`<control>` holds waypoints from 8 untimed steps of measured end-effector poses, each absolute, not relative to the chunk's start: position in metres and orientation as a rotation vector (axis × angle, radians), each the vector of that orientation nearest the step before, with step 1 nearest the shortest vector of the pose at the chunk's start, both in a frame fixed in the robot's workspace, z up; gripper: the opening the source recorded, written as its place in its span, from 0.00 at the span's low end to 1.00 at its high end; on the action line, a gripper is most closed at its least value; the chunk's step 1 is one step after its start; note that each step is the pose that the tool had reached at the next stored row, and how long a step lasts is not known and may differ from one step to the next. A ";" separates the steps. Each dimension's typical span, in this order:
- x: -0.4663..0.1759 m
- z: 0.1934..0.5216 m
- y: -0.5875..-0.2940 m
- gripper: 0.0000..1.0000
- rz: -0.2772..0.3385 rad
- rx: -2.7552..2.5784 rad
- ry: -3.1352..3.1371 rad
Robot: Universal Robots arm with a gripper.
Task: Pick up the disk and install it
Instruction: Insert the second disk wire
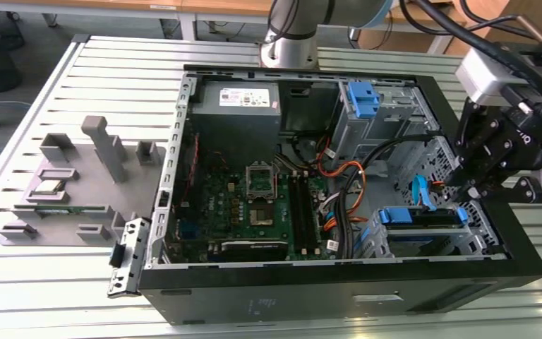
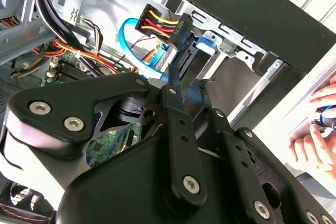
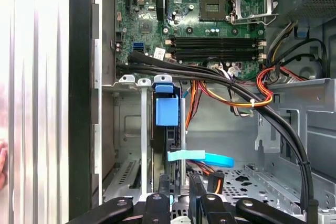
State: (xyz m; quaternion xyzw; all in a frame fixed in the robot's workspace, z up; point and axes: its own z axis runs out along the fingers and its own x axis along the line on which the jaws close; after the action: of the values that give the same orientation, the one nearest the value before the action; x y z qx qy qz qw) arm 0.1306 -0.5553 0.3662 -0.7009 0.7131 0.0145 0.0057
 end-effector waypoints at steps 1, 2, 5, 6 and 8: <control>0.131 0.366 -0.555 0.29 0.045 -2.194 2.232; 0.132 0.366 -0.555 0.29 0.045 -2.194 2.232; 0.132 0.366 -0.555 0.29 0.045 -2.194 2.232; 0.133 0.366 -0.555 0.29 0.045 -2.194 2.232; 0.133 0.366 -0.555 0.29 0.045 -2.194 2.232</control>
State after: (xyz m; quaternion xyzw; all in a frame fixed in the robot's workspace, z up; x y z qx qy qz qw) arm 0.1329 -0.5553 0.3662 -0.7009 0.7131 0.0145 0.0057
